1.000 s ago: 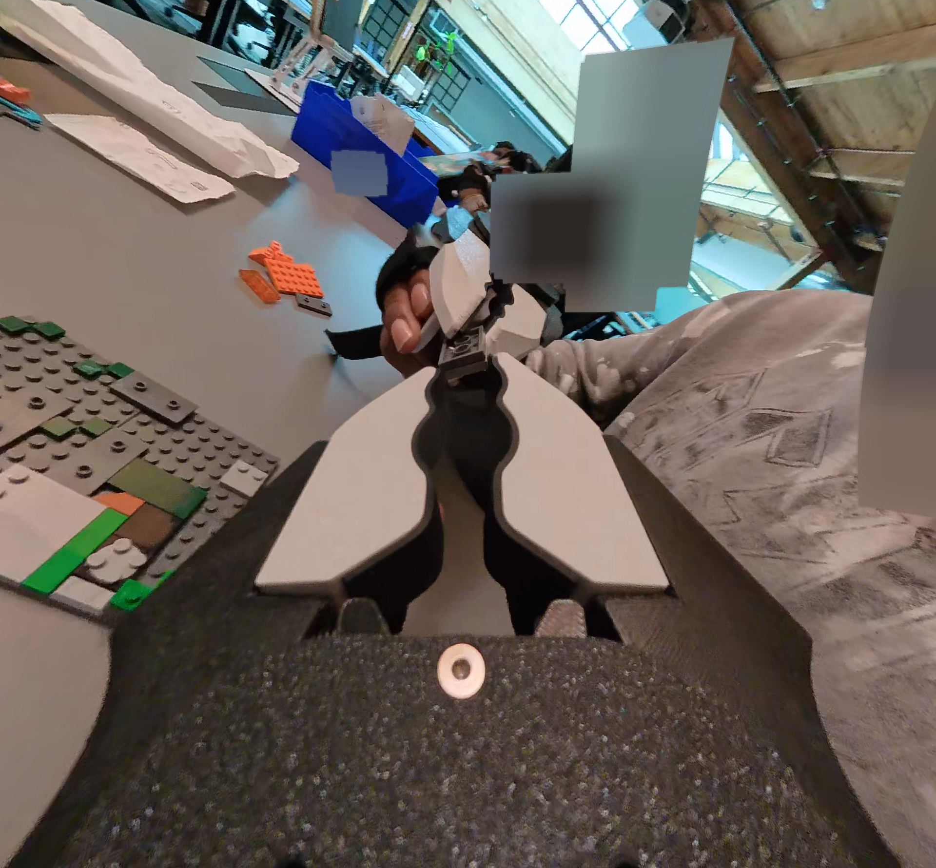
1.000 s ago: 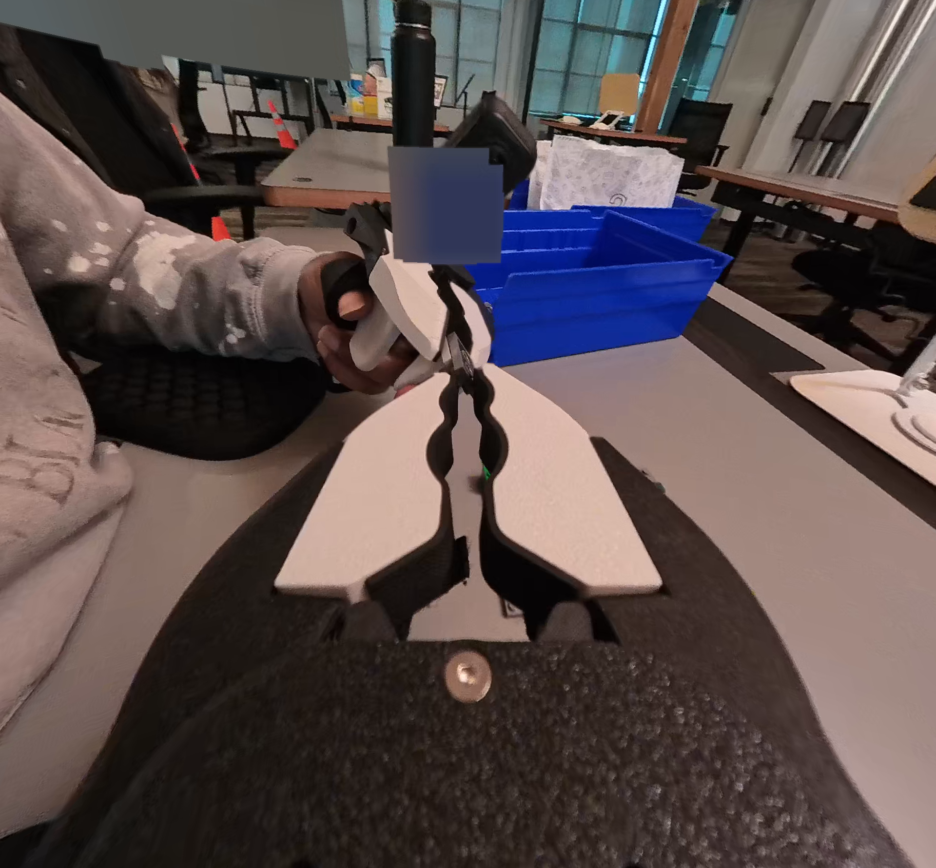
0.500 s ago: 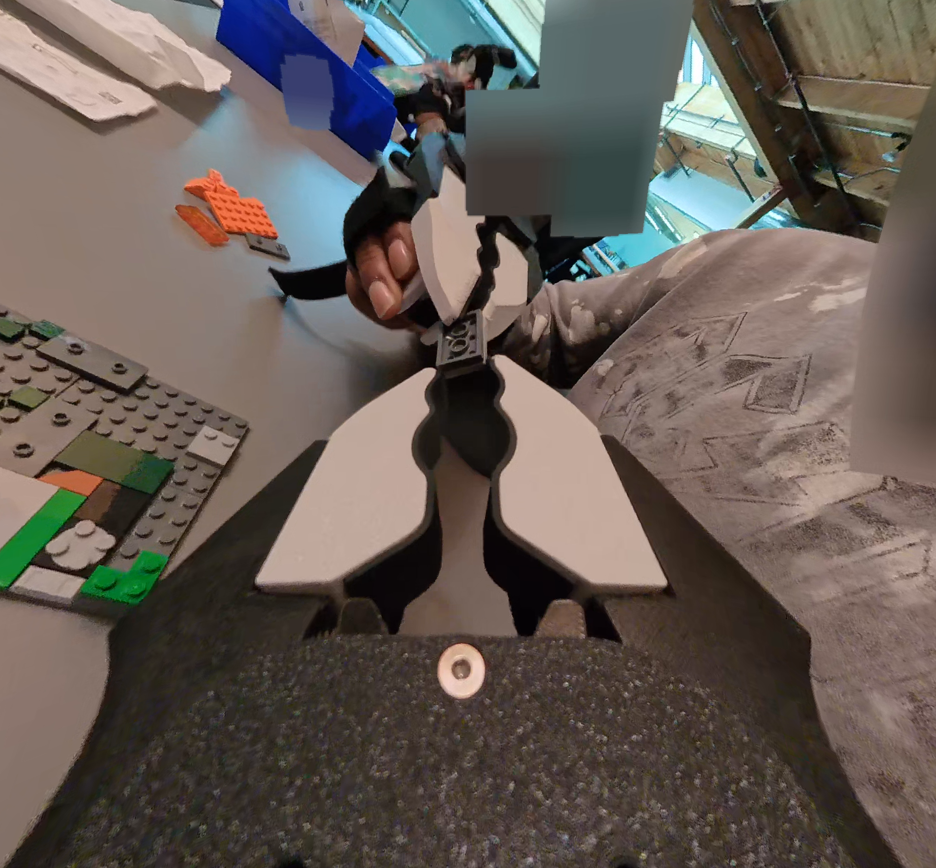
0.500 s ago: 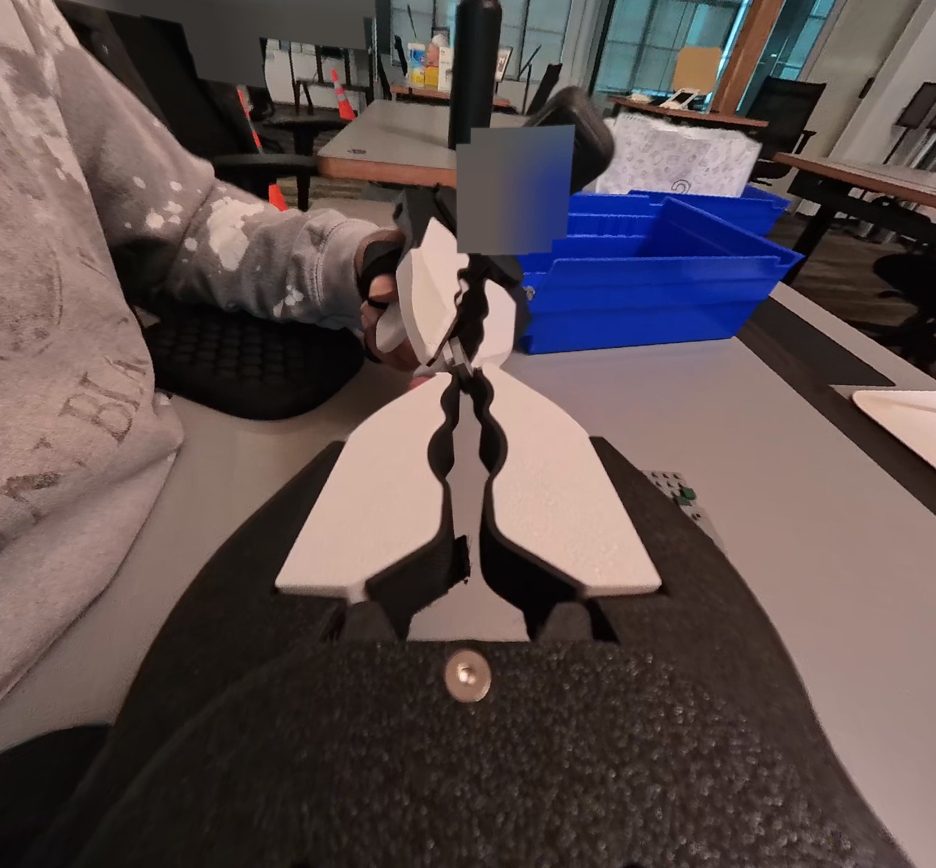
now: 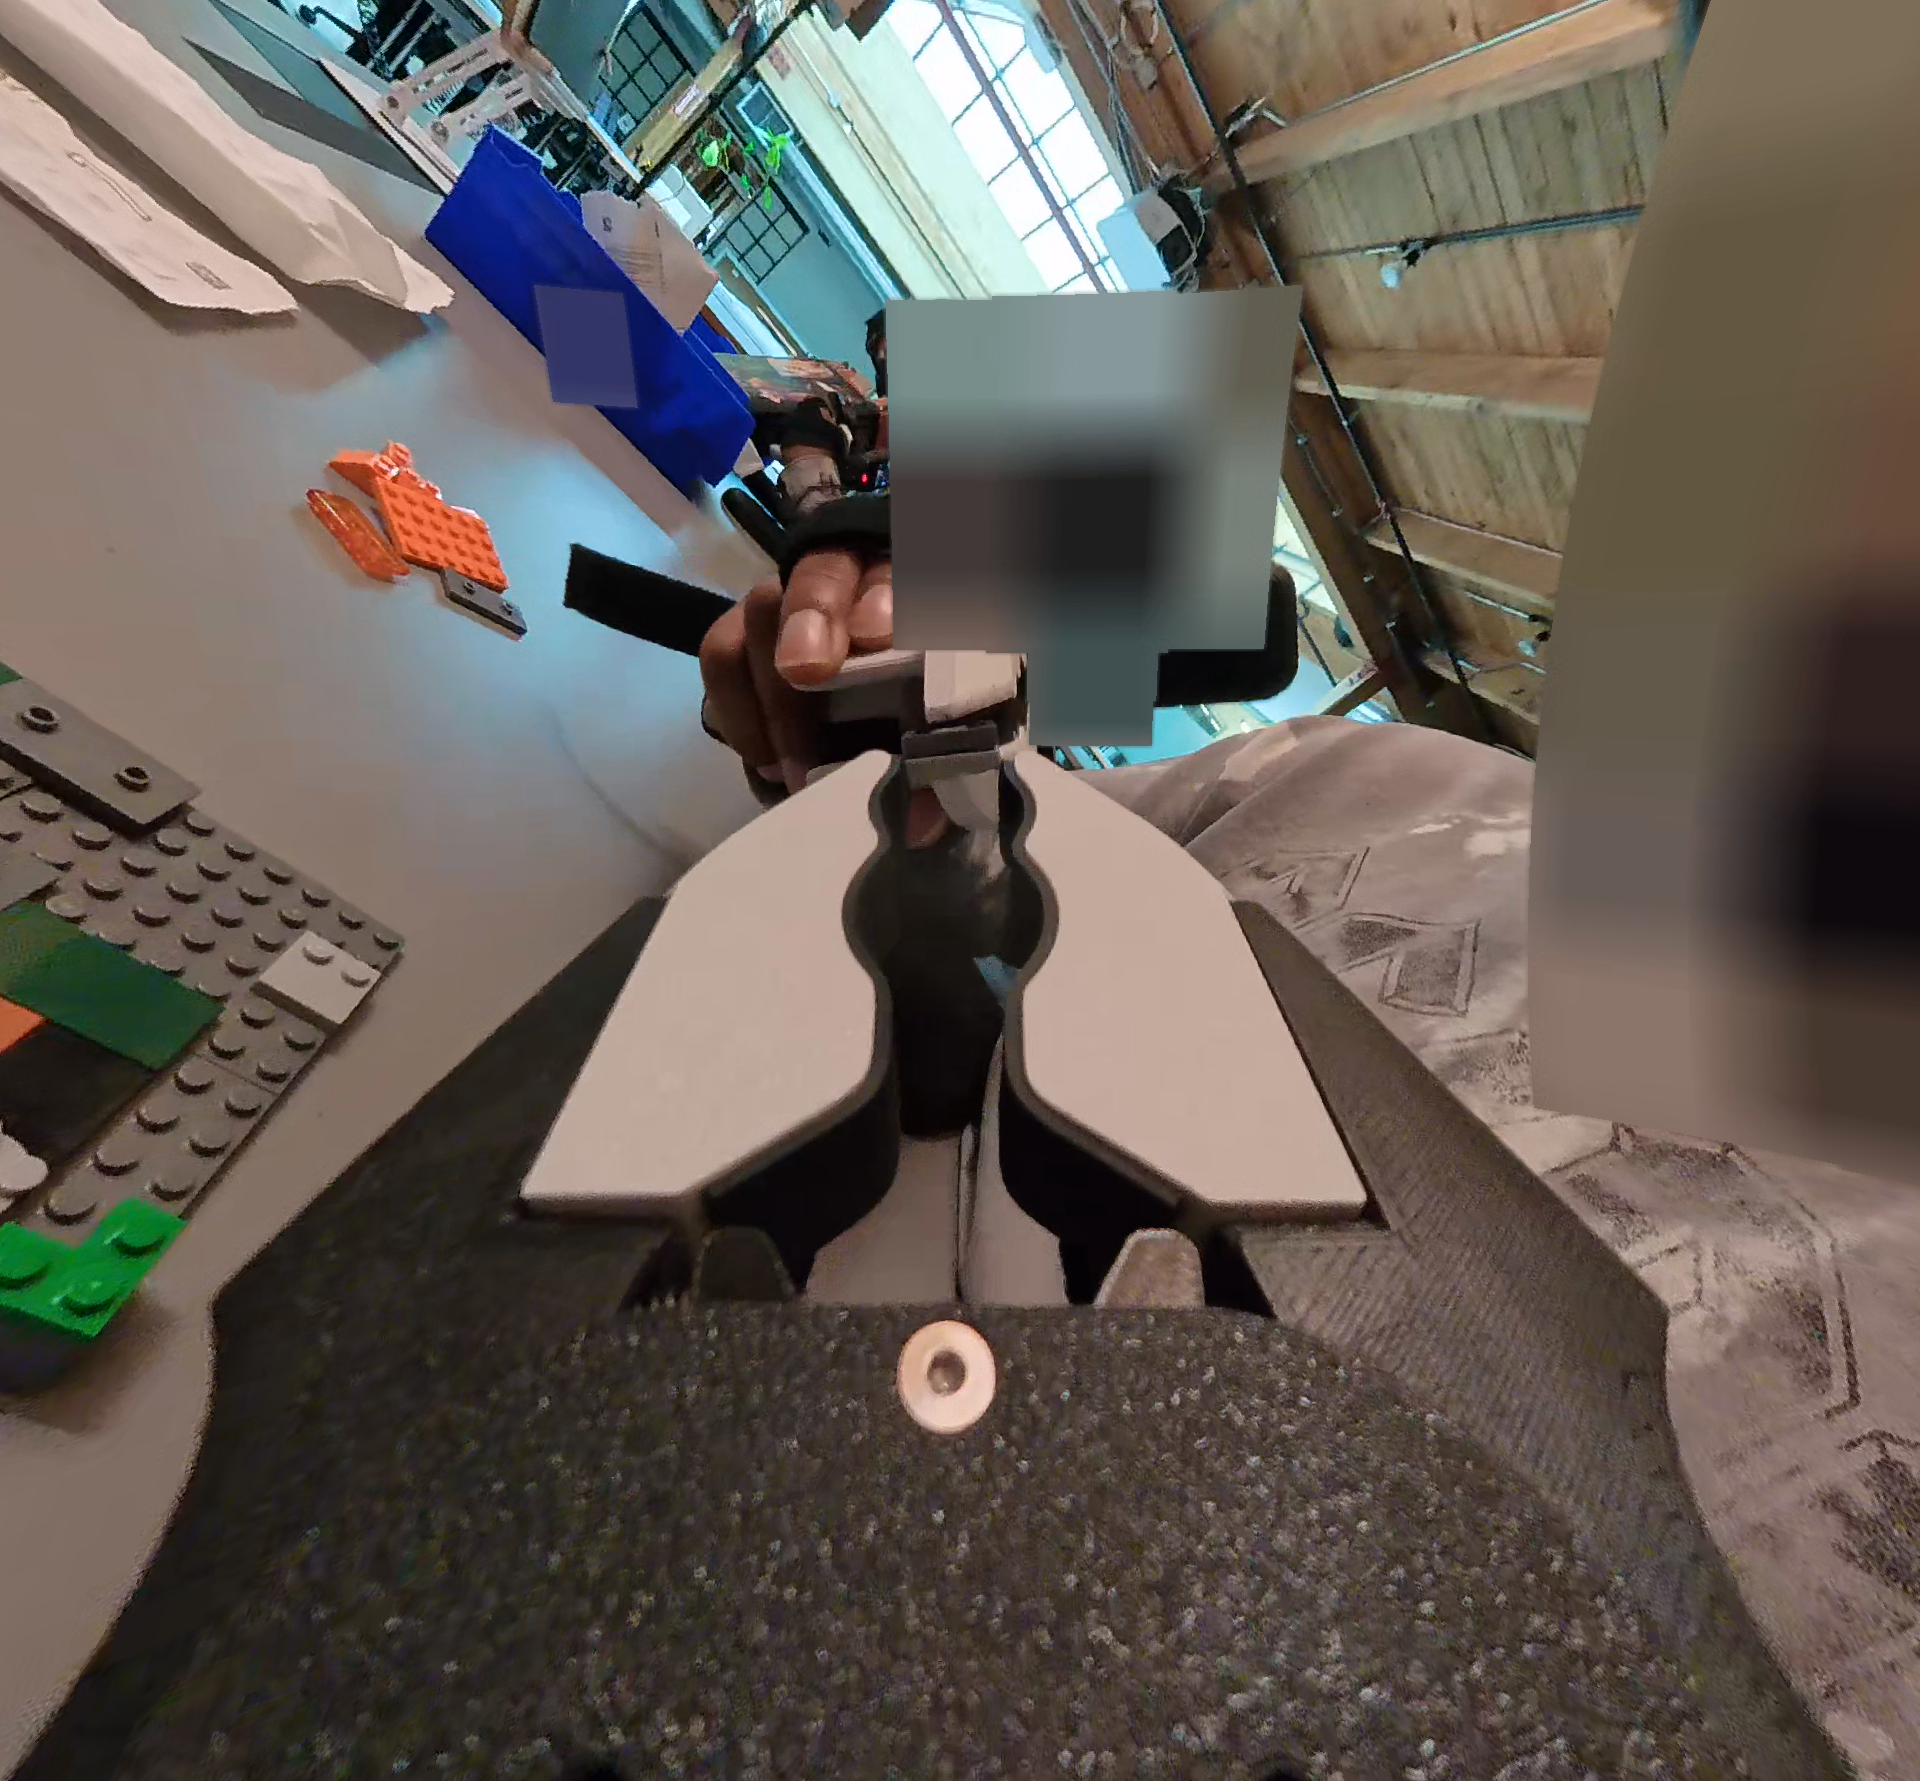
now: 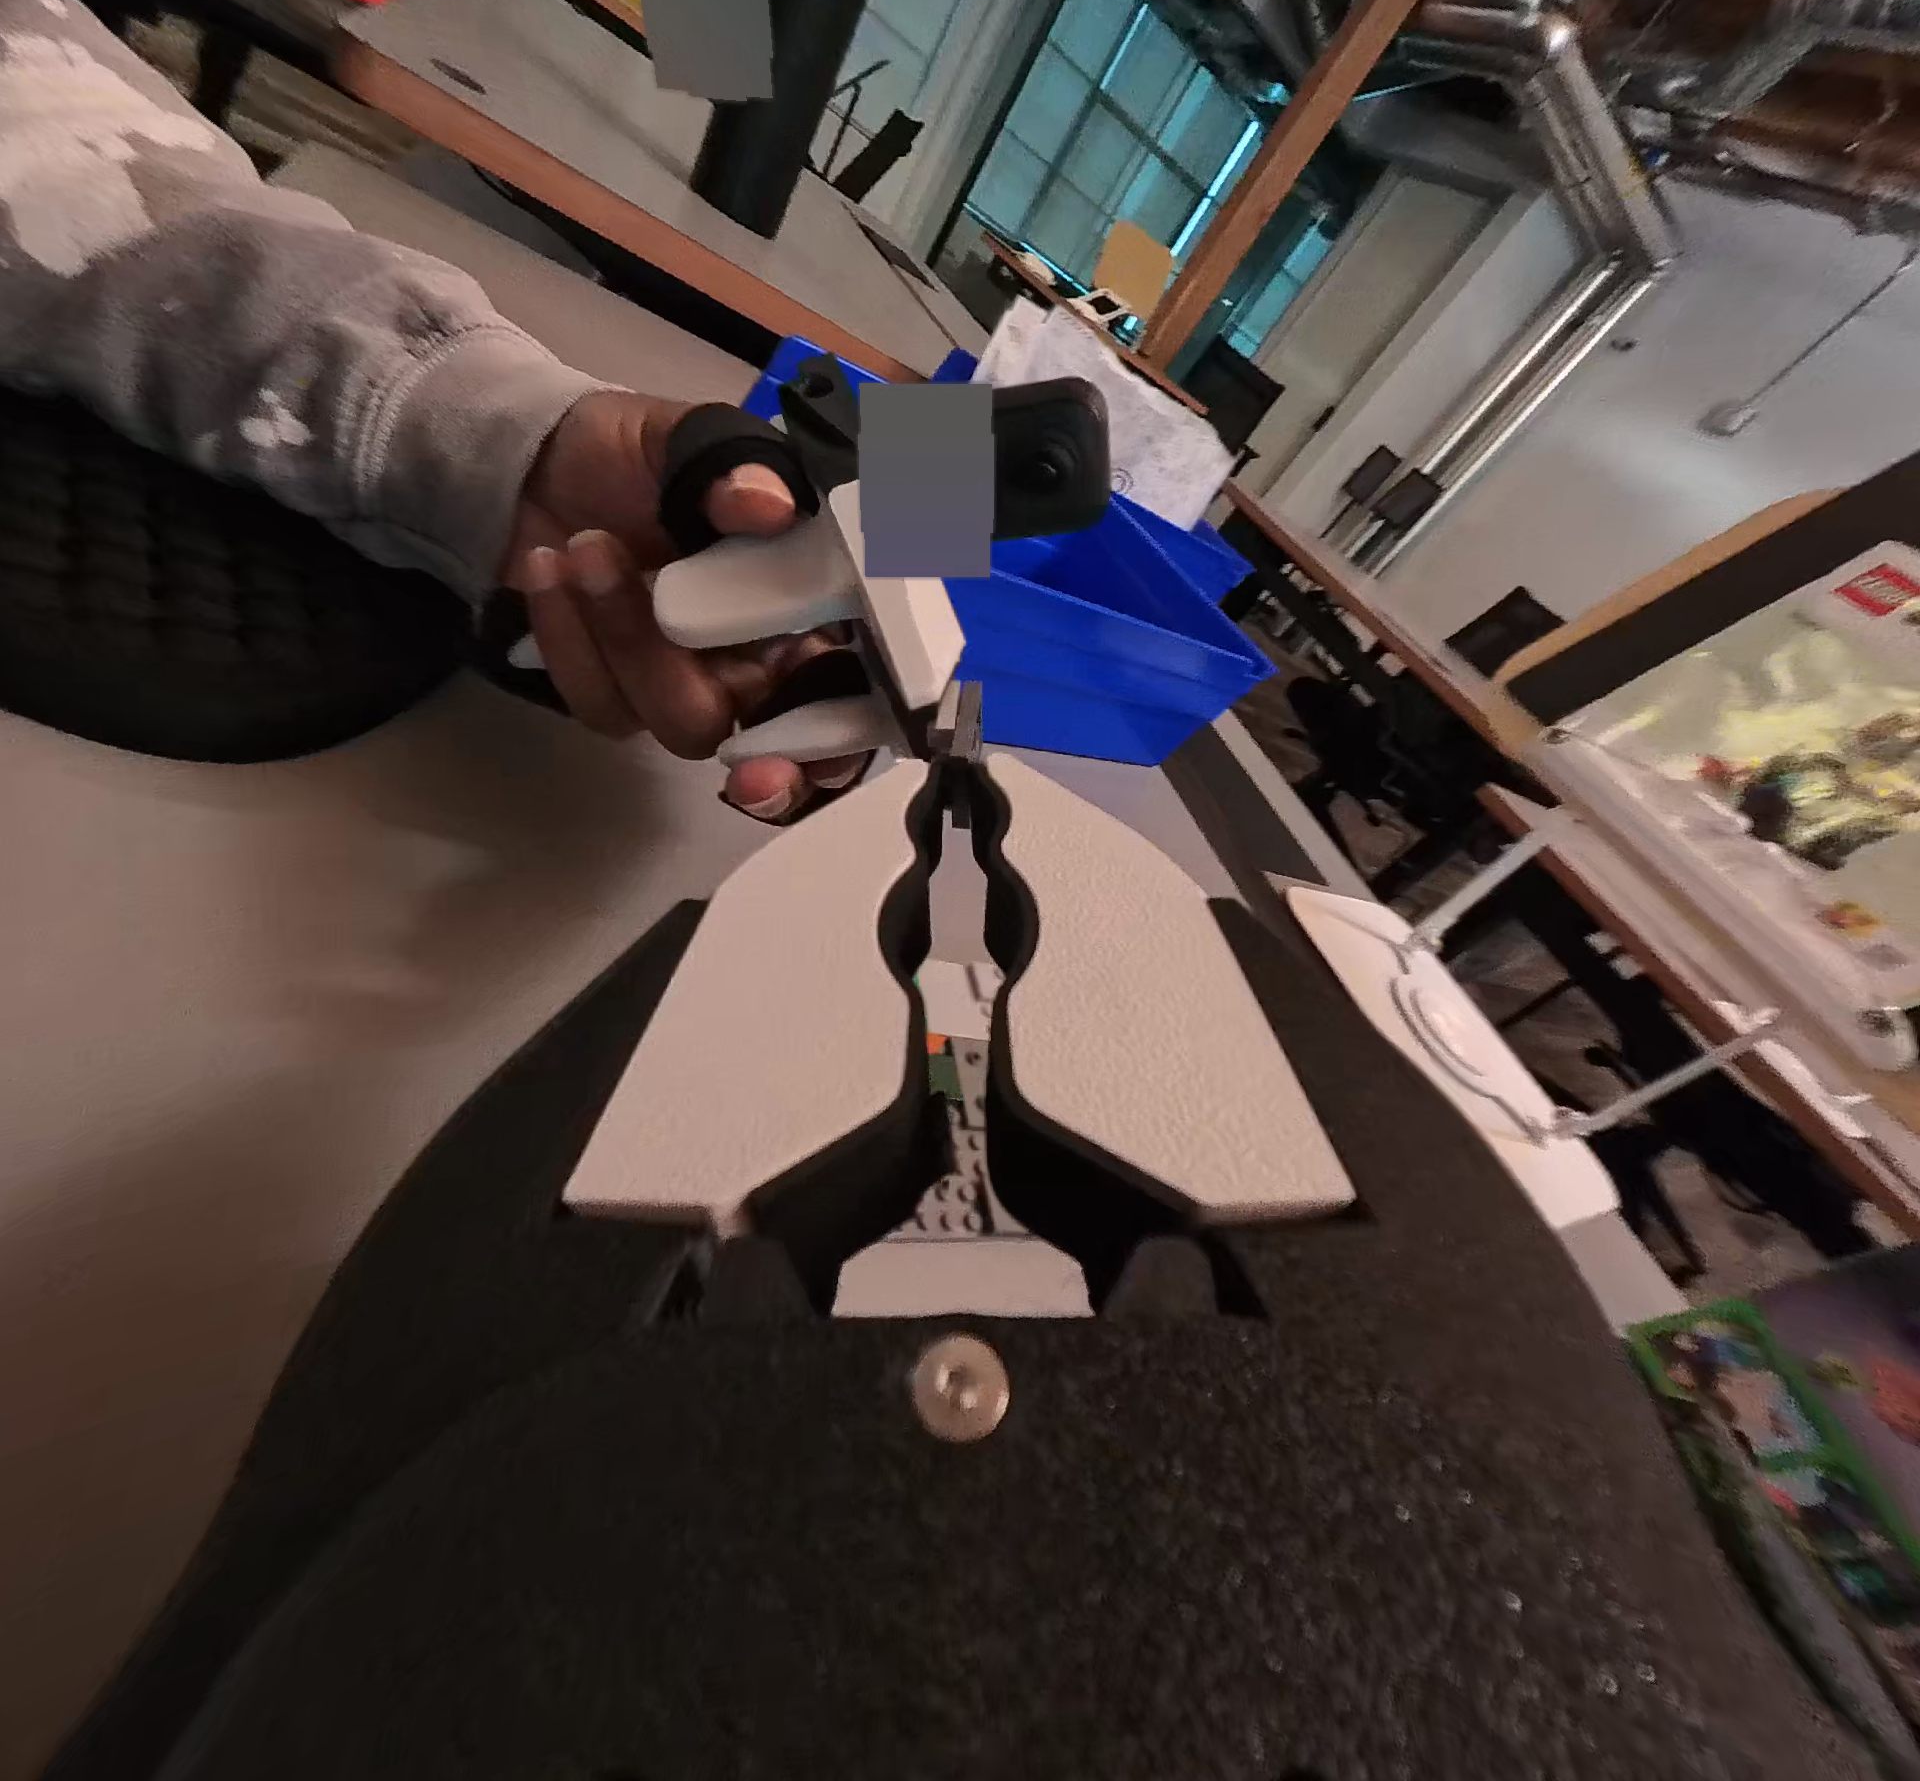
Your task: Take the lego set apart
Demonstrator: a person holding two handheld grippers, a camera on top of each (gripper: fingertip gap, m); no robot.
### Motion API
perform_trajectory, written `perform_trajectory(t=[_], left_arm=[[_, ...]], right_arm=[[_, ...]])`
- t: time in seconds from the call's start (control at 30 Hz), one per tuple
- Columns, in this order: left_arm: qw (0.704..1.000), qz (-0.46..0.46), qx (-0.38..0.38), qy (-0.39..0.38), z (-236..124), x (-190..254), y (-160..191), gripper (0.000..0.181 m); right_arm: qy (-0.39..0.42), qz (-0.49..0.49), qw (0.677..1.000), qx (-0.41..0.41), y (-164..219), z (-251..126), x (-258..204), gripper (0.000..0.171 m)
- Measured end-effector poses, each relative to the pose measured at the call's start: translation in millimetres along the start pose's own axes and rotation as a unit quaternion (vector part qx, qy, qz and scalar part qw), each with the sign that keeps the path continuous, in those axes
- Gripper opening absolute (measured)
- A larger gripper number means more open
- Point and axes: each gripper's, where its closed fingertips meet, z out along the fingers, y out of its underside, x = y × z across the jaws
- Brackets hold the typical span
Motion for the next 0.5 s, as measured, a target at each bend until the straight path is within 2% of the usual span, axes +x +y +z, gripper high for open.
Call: perform_trajectory(t=[0.3,0.5], left_arm=[[1.000,-0.005,0.006,0.003,4,1,1,0.017],[0.999,0.023,-0.015,-0.030,2,-8,10,0.017]], right_arm=[[0.014,-0.030,0.999,-0.006,-1,2,-1,0.005],[-0.014,-0.018,0.999,-0.027,6,3,-9,0.005]])
